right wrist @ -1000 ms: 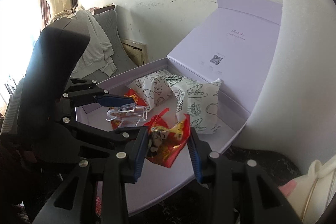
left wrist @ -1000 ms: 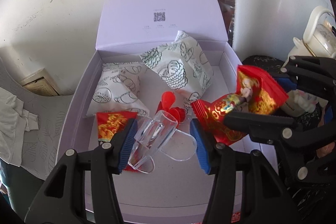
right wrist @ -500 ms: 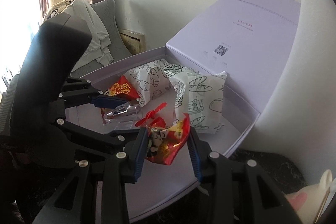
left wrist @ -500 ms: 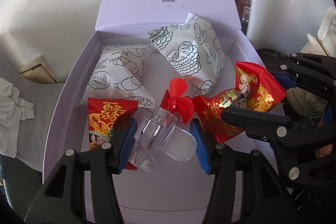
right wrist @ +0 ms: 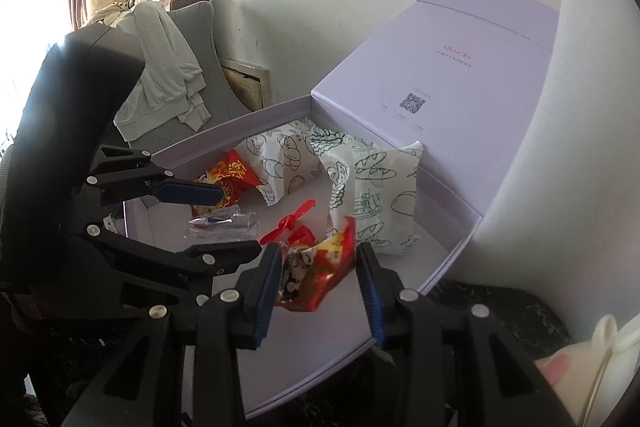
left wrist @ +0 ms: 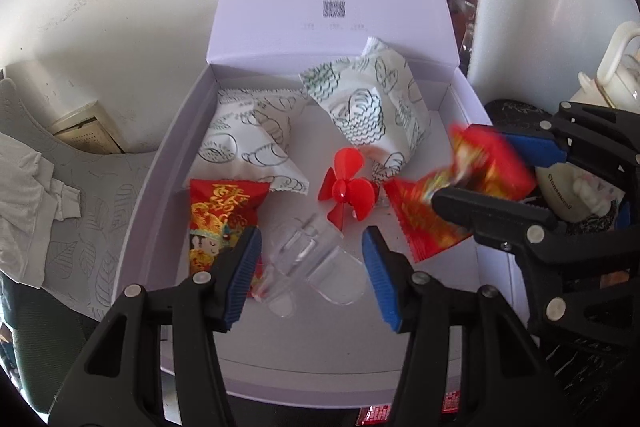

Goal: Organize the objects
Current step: 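Lower the stand and red packet into the box and open both tools, then withdraw both tools from the box back toward the remaining packets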

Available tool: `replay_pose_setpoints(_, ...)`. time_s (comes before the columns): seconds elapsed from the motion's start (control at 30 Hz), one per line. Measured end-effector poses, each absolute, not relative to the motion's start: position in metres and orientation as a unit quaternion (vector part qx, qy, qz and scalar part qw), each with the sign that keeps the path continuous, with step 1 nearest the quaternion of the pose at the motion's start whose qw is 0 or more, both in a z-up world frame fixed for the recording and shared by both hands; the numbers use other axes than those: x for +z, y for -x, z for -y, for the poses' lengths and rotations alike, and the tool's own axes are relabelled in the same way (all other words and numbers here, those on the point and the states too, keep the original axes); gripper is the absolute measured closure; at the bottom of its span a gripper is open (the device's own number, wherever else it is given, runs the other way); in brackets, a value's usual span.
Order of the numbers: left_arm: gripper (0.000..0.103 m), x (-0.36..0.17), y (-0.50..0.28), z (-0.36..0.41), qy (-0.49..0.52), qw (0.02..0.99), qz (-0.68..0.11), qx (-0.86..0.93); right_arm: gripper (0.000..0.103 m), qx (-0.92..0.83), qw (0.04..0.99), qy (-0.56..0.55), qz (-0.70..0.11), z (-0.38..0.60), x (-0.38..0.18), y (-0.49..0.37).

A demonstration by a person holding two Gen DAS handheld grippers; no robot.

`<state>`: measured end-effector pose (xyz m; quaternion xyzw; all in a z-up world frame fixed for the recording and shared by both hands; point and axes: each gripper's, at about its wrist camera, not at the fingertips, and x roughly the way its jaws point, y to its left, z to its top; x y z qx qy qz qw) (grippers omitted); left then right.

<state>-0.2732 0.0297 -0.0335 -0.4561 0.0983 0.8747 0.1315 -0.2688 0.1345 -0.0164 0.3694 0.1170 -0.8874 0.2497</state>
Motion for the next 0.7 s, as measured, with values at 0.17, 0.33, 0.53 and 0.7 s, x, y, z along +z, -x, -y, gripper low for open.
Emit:
replay_pose_setpoints(0.17, 0.051, -0.02, 0.268, -0.025, 0.448, 0.11, -0.095, 0.882, 0.05, -0.904, 0.23, -0.339, -0.125, -0.136, -0.002, 0.266)
replay_pose_setpoints(0.33, 0.032, -0.007, 0.259, -0.016, 0.437, 0.078, -0.089, 0.892, 0.048, -0.908, 0.219, -0.333, -0.127, -0.137, 0.009, 0.262)
replay_pose_setpoints(0.53, 0.026, 0.013, 0.259, -0.008, 0.427, 0.052, -0.079, 0.899, 0.037, -0.917, 0.202, -0.318, -0.129, -0.14, 0.026, 0.248)
replay_pose_setpoints(0.7, 0.025, 0.028, 0.247, 0.001, 0.408, 0.039, -0.09, 0.908, 0.034, -0.925, 0.187, -0.302, -0.132, -0.142, 0.042, 0.234)
